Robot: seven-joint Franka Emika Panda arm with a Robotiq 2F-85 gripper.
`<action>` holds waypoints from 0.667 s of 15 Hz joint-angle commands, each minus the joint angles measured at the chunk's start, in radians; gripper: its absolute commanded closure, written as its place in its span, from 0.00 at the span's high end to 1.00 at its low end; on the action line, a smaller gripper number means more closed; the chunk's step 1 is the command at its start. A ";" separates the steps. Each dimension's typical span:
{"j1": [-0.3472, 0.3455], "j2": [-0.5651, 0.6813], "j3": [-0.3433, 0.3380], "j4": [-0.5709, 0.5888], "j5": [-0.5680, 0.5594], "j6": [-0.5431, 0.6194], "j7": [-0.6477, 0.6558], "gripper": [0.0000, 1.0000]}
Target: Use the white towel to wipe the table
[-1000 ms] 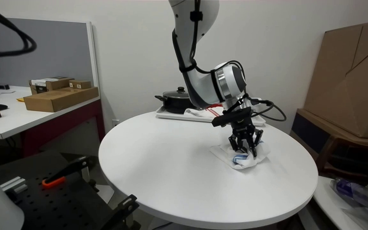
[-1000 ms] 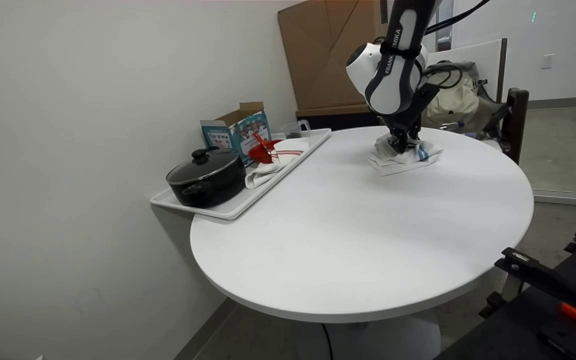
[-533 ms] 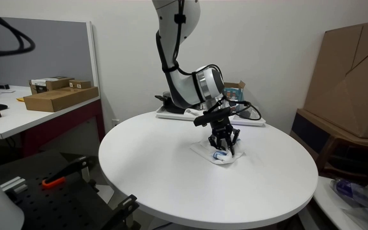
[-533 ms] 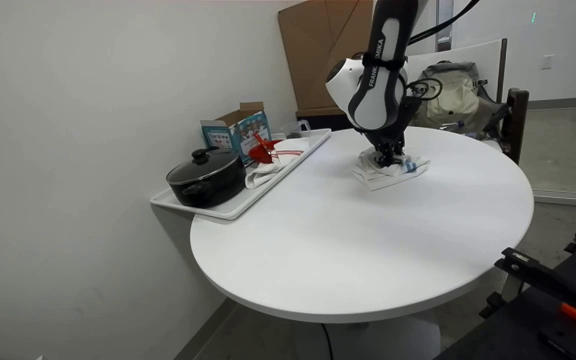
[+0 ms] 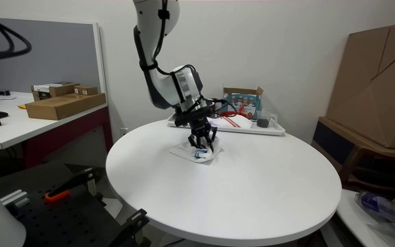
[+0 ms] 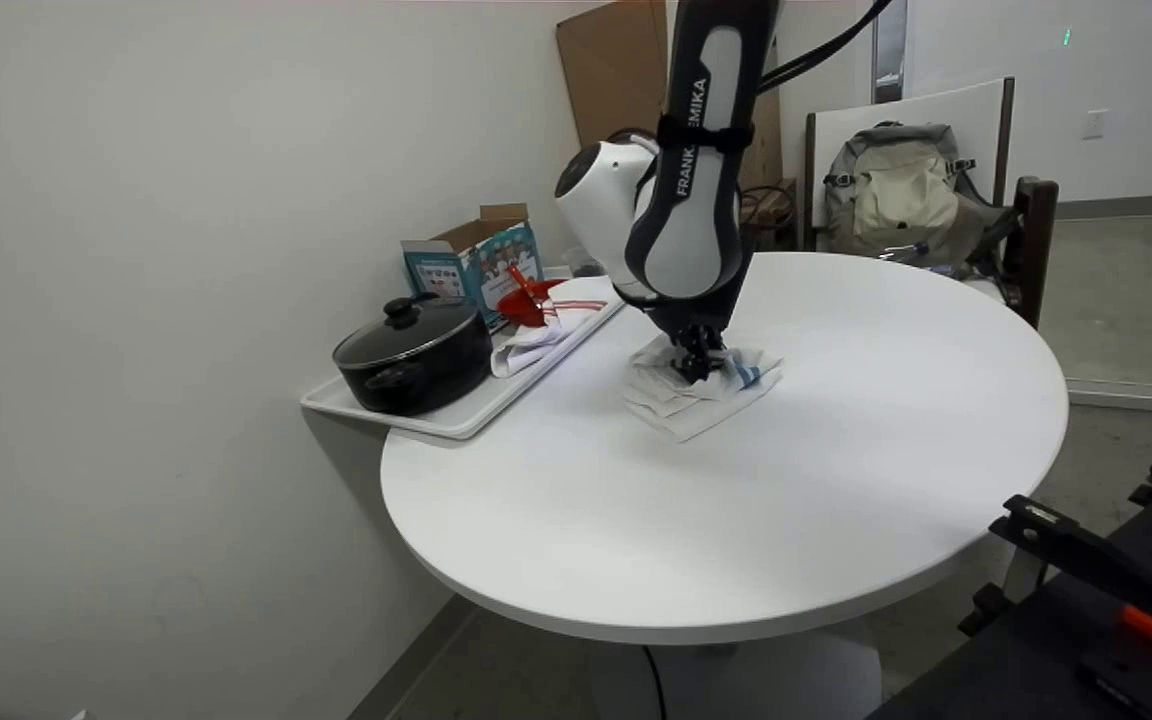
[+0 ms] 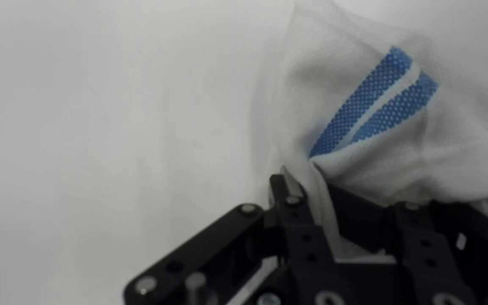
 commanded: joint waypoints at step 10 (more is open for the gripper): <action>0.187 -0.180 0.106 -0.234 -0.241 0.014 0.161 0.05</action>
